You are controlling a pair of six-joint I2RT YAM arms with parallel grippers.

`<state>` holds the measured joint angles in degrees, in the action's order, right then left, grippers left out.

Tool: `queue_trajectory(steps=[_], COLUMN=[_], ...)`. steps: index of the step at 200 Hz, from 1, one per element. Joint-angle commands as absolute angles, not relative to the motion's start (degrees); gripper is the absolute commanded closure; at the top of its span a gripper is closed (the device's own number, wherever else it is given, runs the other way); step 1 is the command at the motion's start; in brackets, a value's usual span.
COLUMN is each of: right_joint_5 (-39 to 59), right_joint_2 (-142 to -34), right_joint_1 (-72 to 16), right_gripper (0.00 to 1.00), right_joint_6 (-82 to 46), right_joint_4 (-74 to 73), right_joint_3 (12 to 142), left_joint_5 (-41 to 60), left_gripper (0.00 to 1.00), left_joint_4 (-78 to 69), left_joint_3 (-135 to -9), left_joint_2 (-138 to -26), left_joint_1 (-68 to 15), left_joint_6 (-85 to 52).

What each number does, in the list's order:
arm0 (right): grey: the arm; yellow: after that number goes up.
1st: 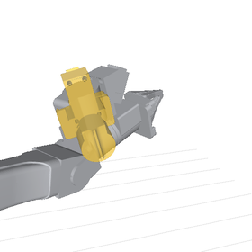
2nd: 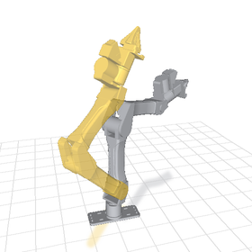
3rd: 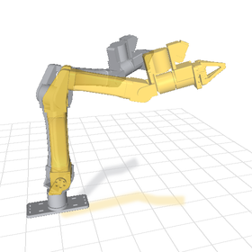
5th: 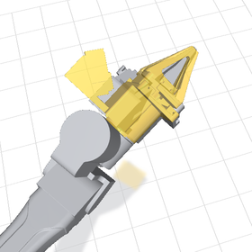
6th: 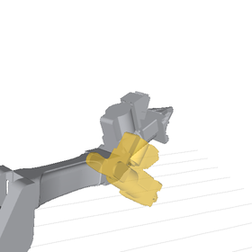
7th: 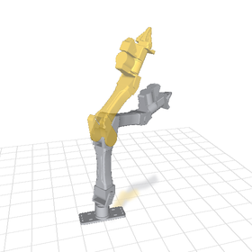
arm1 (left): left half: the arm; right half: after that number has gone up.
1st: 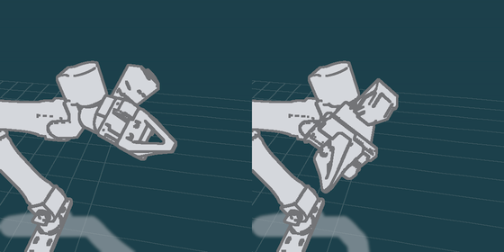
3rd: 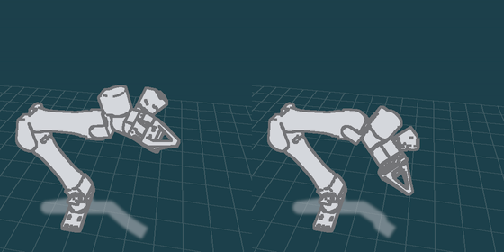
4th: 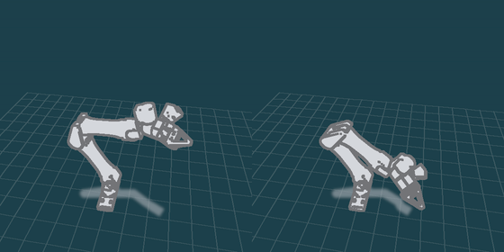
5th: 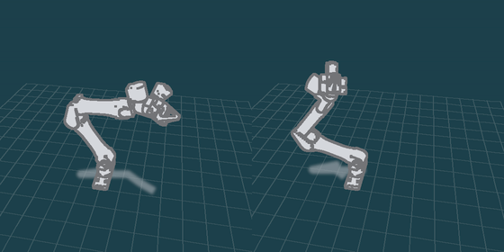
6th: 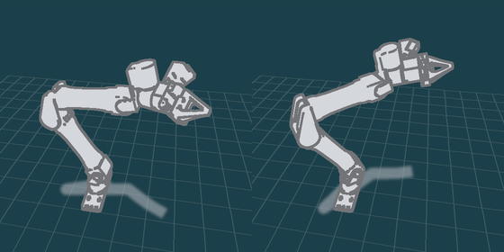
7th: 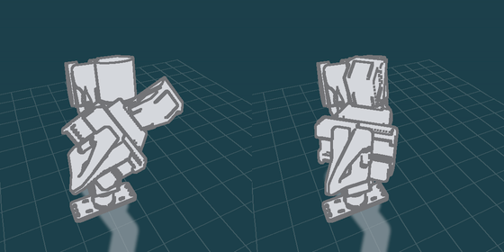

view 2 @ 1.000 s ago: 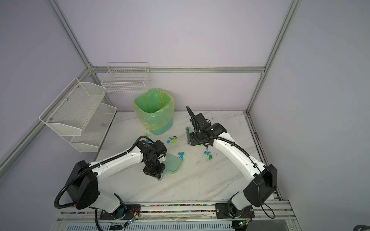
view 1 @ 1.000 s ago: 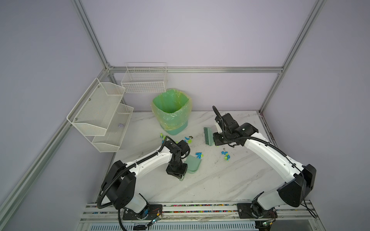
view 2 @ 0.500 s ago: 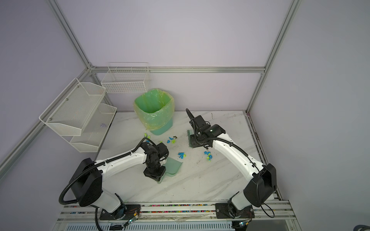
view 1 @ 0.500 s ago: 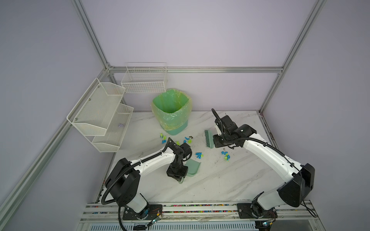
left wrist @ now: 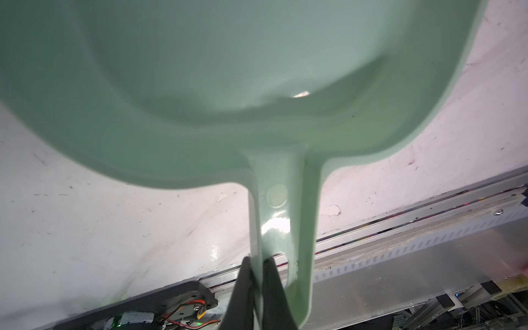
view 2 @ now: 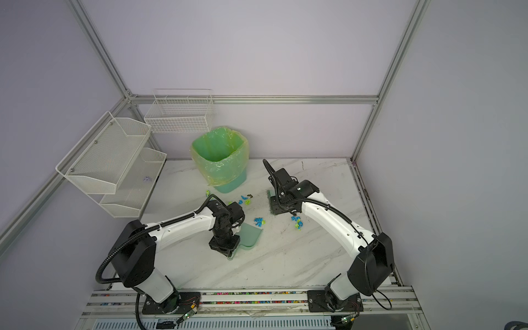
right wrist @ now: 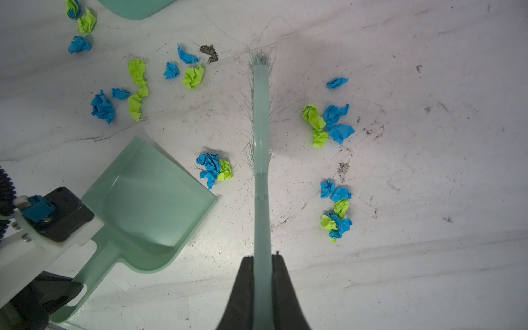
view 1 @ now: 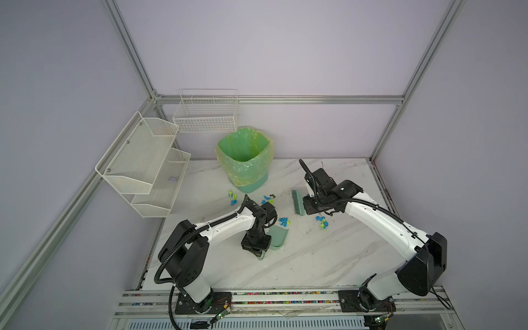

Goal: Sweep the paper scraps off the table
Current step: 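Sweep scraps into the dustpan with the right gripper's brush while the left holds it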

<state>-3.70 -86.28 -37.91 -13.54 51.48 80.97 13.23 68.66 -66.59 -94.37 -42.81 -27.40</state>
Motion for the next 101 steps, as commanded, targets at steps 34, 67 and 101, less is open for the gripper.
queue_trajectory(steps=[34, 67, 101], right_joint_5=[-3.6, -2.5, -0.7], right_joint_2=[-88.5, -88.7, -87.6], right_joint_1=[-40.1, -42.2, -44.6], right_gripper=[1.00, 1.00, 1.00], right_joint_6=[-13.2, -13.5, -12.6], right_joint_4=[49.1, 47.9, 48.5], right_joint_3=[79.8, 78.6, 77.7], left_joint_5=[13.3, 13.5, 13.9], left_gripper=[1.00, 1.00, 1.00], left_joint_4=[69.5, 69.2, 69.2], left_joint_3=[-71.4, -71.8, -72.5], left_joint_2=[-95.6, -96.4, -97.2], left_joint_1=[-42.9, -43.0, -43.0], left_joint_6=[-26.1, -25.9, -25.5])
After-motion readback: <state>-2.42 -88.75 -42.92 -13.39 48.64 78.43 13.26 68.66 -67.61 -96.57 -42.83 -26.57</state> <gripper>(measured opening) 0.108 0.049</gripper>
